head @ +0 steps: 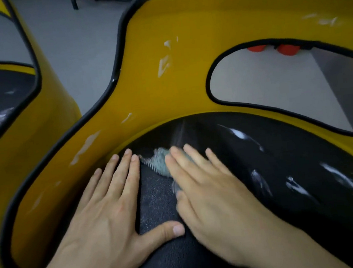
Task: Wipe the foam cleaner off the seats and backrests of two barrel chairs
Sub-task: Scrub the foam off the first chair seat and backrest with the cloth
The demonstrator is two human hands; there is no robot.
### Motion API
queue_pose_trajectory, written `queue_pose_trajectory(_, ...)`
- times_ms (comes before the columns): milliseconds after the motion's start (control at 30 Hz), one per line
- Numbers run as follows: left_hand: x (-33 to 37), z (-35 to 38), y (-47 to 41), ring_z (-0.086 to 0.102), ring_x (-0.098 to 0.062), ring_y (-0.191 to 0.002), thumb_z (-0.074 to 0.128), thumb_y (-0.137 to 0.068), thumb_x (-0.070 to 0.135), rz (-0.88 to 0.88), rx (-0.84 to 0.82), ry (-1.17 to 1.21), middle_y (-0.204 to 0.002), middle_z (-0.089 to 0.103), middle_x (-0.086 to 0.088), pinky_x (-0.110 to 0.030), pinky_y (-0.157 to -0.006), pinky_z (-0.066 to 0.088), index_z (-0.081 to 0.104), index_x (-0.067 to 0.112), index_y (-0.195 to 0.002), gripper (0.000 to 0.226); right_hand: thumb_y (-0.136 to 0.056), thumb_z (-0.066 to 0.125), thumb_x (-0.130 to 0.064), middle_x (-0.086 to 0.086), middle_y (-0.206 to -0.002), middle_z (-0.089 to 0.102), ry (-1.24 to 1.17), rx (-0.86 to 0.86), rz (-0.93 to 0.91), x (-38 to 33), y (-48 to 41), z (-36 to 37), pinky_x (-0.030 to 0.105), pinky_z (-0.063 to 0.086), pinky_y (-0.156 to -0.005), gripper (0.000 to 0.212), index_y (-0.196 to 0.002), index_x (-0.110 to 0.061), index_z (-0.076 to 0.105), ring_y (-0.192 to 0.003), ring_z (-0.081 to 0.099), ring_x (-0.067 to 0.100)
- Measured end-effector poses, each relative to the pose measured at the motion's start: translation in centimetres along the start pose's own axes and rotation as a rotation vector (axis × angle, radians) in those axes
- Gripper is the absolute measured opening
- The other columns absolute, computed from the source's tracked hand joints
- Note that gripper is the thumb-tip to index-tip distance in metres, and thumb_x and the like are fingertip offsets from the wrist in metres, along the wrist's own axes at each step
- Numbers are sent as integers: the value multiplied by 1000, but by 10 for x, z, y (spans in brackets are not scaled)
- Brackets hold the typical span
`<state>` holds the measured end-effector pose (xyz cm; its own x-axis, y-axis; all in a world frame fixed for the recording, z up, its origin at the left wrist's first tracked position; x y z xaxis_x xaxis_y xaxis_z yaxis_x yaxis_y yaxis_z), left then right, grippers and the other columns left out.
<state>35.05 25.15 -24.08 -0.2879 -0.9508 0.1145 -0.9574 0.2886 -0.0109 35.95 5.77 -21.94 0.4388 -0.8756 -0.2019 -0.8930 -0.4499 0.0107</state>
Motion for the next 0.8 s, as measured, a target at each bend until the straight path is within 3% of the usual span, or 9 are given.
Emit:
queue_pose_trajectory(67, 0, 0, -1, 29, -26, -148, 28, -75, 100, 1, -2, 18, -159, 38, -16, -38, -114, 18, 42, 0, -152, 127, -94, 32, -36, 0, -162, 34, 21, 35, -15, -2, 17, 6, 43, 20, -116, 64, -154, -14, 39, -150, 28, 18)
queue_pose_trajectory(133, 0, 2, -2, 28, -24, -146, 29, -74, 101, 1, 9, 9, -158, 40, -16, -39, -113, 20, 43, -1, -151, 129, -94, 34, -37, 0, -159, 39, 53, 29, 16, 1, 18, 7, 45, 21, -113, 63, -152, -14, 42, -147, 35, 19)
queue_pose_trajectory(300, 0, 3, 0, 38, -38, -143, 27, -75, 100, -7, 46, -42, -157, 40, -17, -43, -110, 23, 43, -2, -151, 128, -103, 5, -40, -2, -169, -6, 109, -93, 143, 31, -45, -11, 49, -3, -125, 62, -161, -20, -2, -155, -5, 17)
queue_pose_trajectory(467, 1, 3, -1, 37, -37, -144, 26, -76, 100, -11, 59, -17, -158, 39, -18, -43, -110, 23, 40, -4, -151, 129, -102, 5, -39, 4, -169, 2, 115, -13, 228, 30, -68, -4, 46, 1, -125, 65, -161, -12, 5, -155, -1, 21)
queue_pose_trajectory(667, 0, 3, -2, 25, -22, -146, 29, -73, 101, -27, -11, 25, -157, 38, -20, -32, -116, 12, 40, -5, -151, 132, -99, 11, -37, 2, -169, 8, -32, -44, -32, -2, -46, 0, 42, 1, -126, 66, -161, -14, 12, -155, 0, 16)
queue_pose_trajectory(800, 0, 3, -3, 23, -22, -146, 30, -74, 101, -23, -9, 16, -158, 37, -20, -32, -117, 8, 40, -5, -151, 131, -100, 11, -39, -4, -169, 4, 42, -56, -1, 19, -32, -4, 45, -2, -125, 64, -161, -19, 8, -155, -1, 14)
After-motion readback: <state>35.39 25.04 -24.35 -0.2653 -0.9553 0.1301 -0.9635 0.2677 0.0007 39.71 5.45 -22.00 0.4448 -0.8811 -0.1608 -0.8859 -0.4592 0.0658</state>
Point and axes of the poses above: each hand's wrist, its own y-axis away from the middle knuckle, its own z-axis out of the palm, x = y × z, the point moved 1 cm from there along -y, towards the middle knuckle
